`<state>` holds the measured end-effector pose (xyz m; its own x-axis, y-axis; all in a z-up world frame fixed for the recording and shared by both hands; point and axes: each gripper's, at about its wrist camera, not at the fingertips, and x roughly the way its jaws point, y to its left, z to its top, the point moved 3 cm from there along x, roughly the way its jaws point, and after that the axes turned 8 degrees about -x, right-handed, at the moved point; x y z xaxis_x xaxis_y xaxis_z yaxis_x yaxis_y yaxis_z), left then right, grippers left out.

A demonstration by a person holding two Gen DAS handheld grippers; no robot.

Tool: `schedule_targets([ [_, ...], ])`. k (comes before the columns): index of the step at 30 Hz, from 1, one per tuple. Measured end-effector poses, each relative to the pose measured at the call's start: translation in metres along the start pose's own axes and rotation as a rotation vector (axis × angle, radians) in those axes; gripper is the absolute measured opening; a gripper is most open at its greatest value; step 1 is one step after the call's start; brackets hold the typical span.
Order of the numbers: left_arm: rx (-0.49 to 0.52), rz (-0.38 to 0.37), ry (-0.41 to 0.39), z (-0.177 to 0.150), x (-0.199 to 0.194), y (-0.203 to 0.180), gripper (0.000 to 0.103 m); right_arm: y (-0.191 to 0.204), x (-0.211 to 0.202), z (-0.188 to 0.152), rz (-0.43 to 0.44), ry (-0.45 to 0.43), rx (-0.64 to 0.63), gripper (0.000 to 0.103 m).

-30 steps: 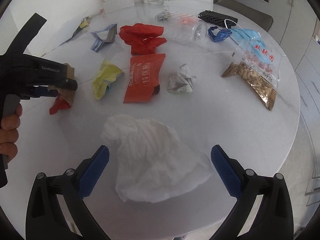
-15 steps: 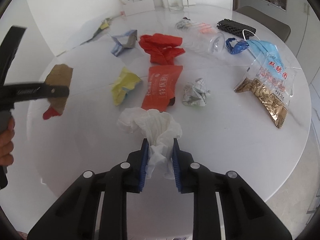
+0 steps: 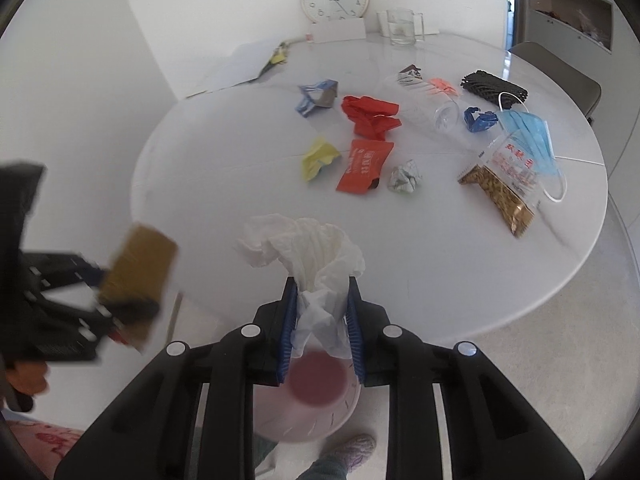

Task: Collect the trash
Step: 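Drop the paper bag and tissue into the pink wastebasket with both tools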

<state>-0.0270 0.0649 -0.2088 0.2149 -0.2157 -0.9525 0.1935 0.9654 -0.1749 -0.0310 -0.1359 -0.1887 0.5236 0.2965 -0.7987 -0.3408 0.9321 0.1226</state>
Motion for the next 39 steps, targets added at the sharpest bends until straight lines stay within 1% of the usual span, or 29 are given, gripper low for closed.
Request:
schedule_targets([
  [1,-0.007,0.003,0.012,-0.008,0.004,-0.003,0.051,0.001,-0.004,-0.003,0.008,0.0,-0.007,0.025],
  [3,-0.026,0.013,0.033,-0.022,0.015,-0.007,0.057,0.003,-0.011,-0.01,0.027,0.006,-0.029,0.025],
  [5,-0.055,0.025,0.051,-0.032,0.022,-0.01,0.068,0.006,-0.015,-0.014,0.041,0.011,-0.049,0.025],
  [8,-0.089,0.041,0.05,-0.042,0.023,-0.007,0.071,0.014,-0.022,-0.019,0.07,0.012,-0.083,0.025],
  [9,-0.102,0.045,0.044,-0.043,0.02,-0.005,0.072,0.018,-0.025,-0.02,0.081,0.008,-0.099,0.025],
  [11,-0.136,0.051,0.021,-0.044,0.011,0.001,0.078,0.025,-0.03,-0.022,0.1,0.003,-0.119,0.025],
  [15,-0.206,0.074,-0.053,-0.04,-0.021,0.023,0.084,0.041,-0.036,-0.029,0.141,0.004,-0.163,0.025],
  [16,-0.217,0.083,-0.069,-0.037,-0.028,0.028,0.085,0.047,-0.037,-0.031,0.154,0.007,-0.174,0.028],
  [17,-0.231,0.095,-0.091,-0.035,-0.038,0.035,0.088,0.05,-0.036,-0.032,0.164,0.012,-0.18,0.033],
  [18,-0.242,0.106,-0.107,-0.032,-0.044,0.039,0.089,0.055,-0.034,-0.035,0.177,0.024,-0.187,0.042],
  [19,-0.249,0.113,-0.119,-0.029,-0.048,0.043,0.09,0.058,-0.032,-0.037,0.182,0.031,-0.192,0.048],
  [20,-0.256,0.12,-0.13,-0.027,-0.054,0.046,0.09,0.062,-0.03,-0.04,0.185,0.04,-0.199,0.061],
  [21,-0.264,0.123,-0.14,-0.024,-0.059,0.05,0.09,0.066,-0.027,-0.043,0.184,0.05,-0.209,0.071],
  [24,-0.284,0.121,-0.163,-0.017,-0.07,0.058,0.091,0.072,-0.018,-0.046,0.163,0.069,-0.221,0.083],
  [28,-0.271,0.108,-0.176,-0.005,-0.077,0.059,0.091,0.069,-0.016,-0.041,0.143,0.069,-0.187,0.091],
  [32,-0.231,0.093,-0.184,0.011,-0.075,0.049,0.091,0.058,-0.022,-0.026,0.091,0.033,-0.157,0.096],
  [39,-0.159,0.05,-0.179,0.049,-0.063,0.034,0.091,0.016,-0.03,0.008,-0.022,-0.021,-0.06,0.097],
])
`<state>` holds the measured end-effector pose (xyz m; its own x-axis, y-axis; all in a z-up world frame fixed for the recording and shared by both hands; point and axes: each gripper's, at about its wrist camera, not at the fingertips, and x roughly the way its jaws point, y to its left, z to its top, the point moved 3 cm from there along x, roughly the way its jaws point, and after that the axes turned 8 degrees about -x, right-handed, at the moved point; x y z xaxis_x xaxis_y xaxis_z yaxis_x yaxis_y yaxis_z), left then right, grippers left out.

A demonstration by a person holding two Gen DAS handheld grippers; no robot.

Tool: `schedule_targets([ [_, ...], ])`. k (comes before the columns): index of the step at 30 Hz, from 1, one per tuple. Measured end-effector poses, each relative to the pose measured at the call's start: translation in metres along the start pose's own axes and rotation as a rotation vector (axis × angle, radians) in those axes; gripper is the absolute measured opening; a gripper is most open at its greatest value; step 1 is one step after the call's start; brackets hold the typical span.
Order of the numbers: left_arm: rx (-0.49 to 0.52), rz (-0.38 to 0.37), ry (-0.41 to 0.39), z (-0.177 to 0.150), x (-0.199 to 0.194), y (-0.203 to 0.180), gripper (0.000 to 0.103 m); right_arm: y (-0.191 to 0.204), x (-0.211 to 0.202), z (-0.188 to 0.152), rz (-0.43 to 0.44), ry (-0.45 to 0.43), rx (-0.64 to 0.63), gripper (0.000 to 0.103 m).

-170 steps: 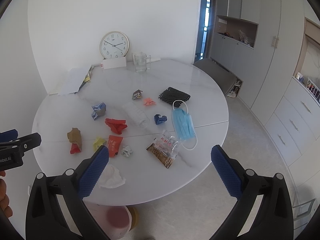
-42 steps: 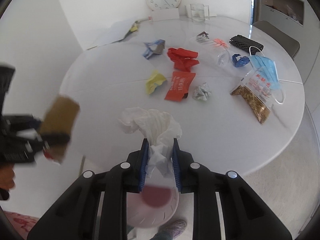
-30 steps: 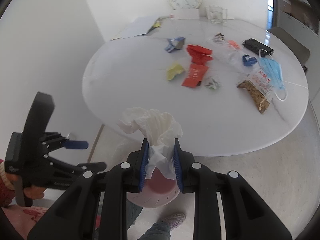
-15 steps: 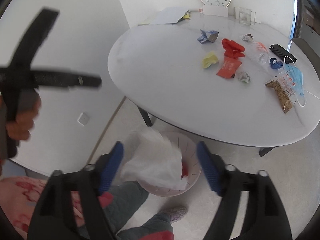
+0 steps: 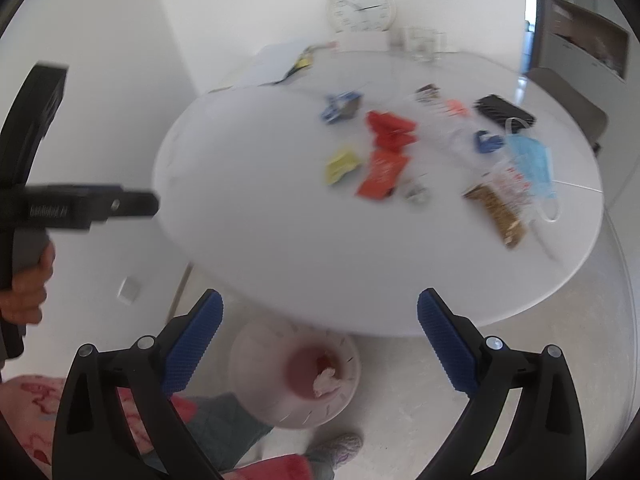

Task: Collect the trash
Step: 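Drop the paper bag and tissue into the pink wastebasket with both tools, then grasp the yellow wrapper with the left tool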

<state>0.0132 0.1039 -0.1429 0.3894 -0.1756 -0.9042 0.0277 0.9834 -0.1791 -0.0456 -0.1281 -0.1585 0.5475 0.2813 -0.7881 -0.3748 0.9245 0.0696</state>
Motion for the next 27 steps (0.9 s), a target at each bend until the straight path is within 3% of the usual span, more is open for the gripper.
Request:
schedule_targets([
  [9,0.097,-0.052,0.003,0.047,0.037,-0.026,0.091,-0.051,0.016,0.035,-0.118,-0.02,0.087,0.097],
  [18,0.199,-0.079,0.014,0.095,0.113,-0.067,0.09,-0.096,0.058,0.052,-0.168,-0.01,0.188,0.097],
  [22,0.191,-0.075,0.042,0.114,0.15,-0.078,0.076,-0.11,0.076,0.054,-0.186,0.0,0.223,0.097],
  [27,0.174,-0.051,0.098,0.124,0.192,-0.083,0.067,-0.122,0.098,0.054,-0.194,0.011,0.263,0.097],
])
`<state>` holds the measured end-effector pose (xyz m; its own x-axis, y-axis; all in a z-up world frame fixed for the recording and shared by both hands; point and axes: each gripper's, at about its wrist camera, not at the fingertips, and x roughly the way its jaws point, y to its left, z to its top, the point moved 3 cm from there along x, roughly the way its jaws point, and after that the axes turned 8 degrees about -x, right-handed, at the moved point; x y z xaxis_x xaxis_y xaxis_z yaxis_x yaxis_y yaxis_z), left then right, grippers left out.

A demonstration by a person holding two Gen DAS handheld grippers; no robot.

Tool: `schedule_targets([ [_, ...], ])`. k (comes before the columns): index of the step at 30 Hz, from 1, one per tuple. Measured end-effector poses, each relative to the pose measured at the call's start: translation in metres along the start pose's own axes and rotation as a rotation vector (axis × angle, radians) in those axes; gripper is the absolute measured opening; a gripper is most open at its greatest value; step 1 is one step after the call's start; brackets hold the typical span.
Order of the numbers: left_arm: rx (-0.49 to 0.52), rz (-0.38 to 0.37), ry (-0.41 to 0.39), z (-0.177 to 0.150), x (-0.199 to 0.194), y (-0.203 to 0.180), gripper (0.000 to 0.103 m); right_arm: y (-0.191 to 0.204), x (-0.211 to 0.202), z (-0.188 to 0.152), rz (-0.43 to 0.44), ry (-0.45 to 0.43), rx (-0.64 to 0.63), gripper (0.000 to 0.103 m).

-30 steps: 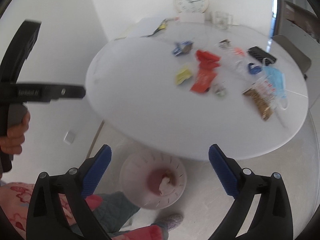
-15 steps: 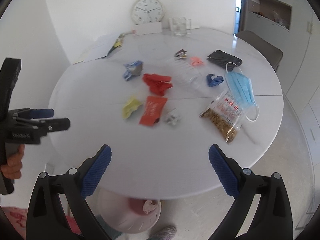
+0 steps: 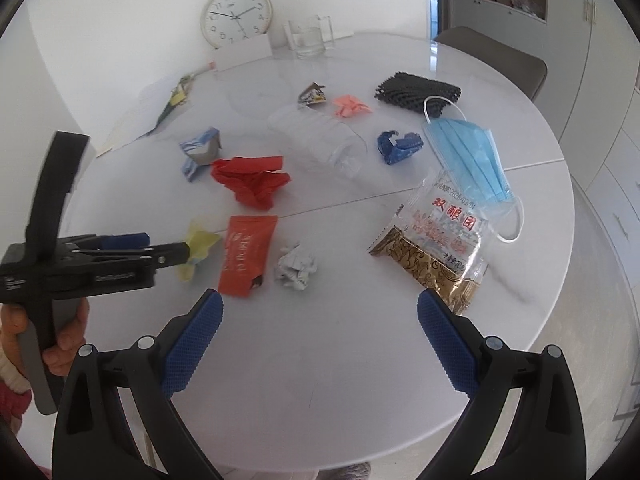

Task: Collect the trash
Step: 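Grasp the yellow wrapper with the left tool, then carry the yellow wrapper to the bin while the right tool grasps the crumpled foil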

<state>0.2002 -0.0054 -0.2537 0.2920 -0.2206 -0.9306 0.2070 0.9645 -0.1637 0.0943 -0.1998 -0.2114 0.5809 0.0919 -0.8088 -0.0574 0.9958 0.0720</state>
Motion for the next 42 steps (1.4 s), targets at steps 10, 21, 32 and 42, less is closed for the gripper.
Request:
schedule_targets([
  [10,0.04,0.048,0.025,0.006,0.03,-0.013,0.055,-0.004,0.029,0.003,-0.006,0.027,0.026,0.097],
  [21,0.014,0.035,0.012,0.01,0.013,0.006,0.036,0.013,0.067,0.015,0.022,0.053,-0.039,0.081],
  [32,-0.016,0.03,-0.01,-0.012,-0.031,0.039,0.036,0.012,0.093,0.018,0.003,0.116,-0.058,0.061],
  [42,-0.039,0.02,-0.001,-0.038,-0.052,0.045,0.036,0.014,0.089,0.016,0.027,0.108,-0.062,0.032],
])
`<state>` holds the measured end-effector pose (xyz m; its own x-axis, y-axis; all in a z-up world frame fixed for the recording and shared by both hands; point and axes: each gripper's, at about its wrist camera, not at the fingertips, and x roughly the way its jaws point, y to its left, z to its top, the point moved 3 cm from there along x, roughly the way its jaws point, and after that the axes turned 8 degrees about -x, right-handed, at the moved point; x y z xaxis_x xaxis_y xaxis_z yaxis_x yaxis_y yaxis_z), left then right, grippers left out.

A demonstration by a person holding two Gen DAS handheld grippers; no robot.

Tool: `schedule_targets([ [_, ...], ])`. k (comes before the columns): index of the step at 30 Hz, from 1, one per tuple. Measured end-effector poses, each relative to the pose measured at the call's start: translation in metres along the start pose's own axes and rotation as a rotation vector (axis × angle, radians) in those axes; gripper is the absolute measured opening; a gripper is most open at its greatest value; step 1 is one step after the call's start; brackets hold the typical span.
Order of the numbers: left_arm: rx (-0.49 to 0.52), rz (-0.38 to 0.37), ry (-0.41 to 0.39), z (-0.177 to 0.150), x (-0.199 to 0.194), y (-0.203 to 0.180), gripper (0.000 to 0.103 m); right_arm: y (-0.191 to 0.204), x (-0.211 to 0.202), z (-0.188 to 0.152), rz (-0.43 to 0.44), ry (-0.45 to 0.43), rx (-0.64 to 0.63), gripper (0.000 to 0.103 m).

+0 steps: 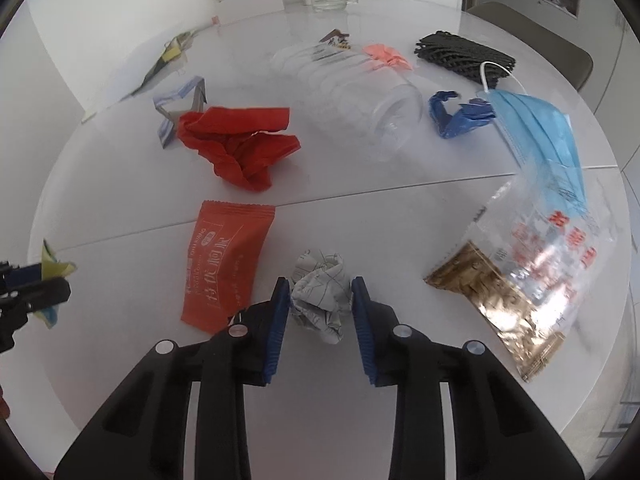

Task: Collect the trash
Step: 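Carry the yellow wrapper to the bin while the right tool grasps the crumpled foil, then release the yellow wrapper and foil into the pink wastebasket with both tools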

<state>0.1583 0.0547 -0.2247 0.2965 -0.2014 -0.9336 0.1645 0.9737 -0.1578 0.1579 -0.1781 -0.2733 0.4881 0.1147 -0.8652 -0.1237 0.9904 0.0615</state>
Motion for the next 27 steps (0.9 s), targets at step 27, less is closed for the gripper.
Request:
schedule_targets([
  [27,-0.011,0.0,0.027,-0.174,-0.105,-0.057,0.036,0.086,-0.198,-0.124,0.209,-0.054,-0.301,0.033],
])
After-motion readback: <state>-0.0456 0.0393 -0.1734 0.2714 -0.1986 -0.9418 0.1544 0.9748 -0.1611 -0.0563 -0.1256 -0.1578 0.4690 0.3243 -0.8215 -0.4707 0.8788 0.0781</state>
